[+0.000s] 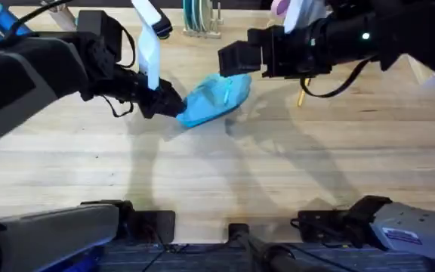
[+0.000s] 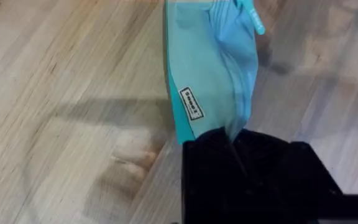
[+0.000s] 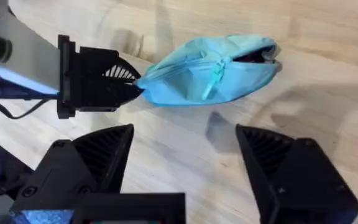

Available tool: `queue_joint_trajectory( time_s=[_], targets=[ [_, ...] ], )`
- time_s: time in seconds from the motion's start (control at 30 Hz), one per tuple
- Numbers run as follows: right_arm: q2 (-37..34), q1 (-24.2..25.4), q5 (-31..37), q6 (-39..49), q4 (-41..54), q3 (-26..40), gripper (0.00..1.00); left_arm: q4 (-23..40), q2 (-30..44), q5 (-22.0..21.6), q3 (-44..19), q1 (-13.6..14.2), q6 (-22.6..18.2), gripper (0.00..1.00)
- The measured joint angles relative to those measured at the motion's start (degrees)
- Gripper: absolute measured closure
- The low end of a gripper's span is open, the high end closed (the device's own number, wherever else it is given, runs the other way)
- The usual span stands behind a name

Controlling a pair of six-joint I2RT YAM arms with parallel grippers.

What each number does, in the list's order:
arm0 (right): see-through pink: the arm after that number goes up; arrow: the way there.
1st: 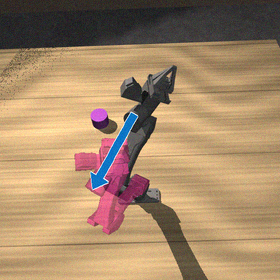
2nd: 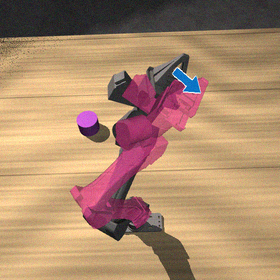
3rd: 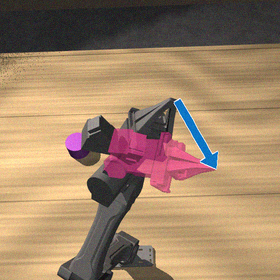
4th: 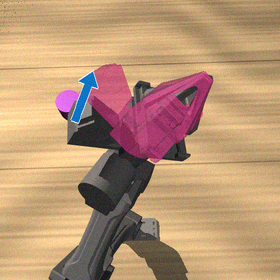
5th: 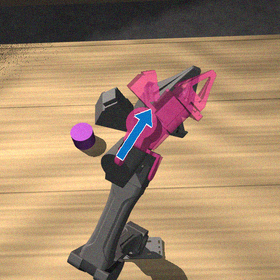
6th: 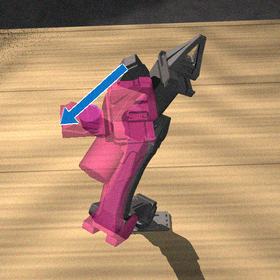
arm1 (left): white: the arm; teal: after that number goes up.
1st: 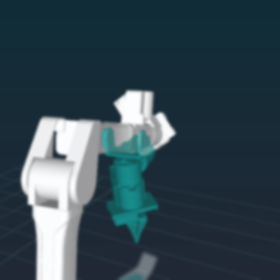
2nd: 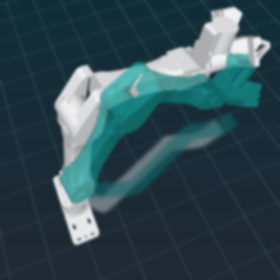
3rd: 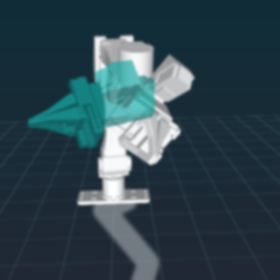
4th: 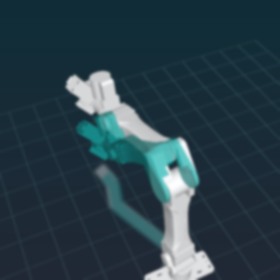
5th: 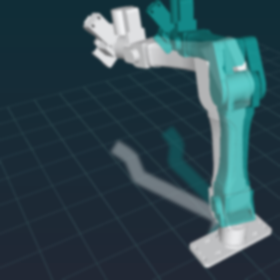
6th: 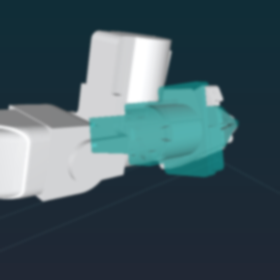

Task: Unzip the bag, pick up the pens from the table one at a time and place them inside, then zip the bag closed.

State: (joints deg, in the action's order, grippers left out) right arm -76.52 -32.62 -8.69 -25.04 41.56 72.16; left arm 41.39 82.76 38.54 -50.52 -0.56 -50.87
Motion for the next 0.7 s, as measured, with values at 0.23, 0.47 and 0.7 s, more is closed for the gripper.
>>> queue_joint_trajectory(
  time_s=[0.23,0.47,0.7],
  targets=[
    [-2.9,0.0,-0.1,-1.8,-0.3,0.0,0.005,0.0,0.0,0.0,0.0,0.0,0.0,0.959],
    [-3.7,0.0,-0.1,-2.7,-0.7,0.0,0.005,0.0,0.0,0.0,0.0,0.0,0.0,0.959],
    [-6.1,0.0,-0.1,-7.0,-1.0,0.0,0.005,0.0,0.0,0.0,0.0,0.0,0.0,0.959]
  ],
)
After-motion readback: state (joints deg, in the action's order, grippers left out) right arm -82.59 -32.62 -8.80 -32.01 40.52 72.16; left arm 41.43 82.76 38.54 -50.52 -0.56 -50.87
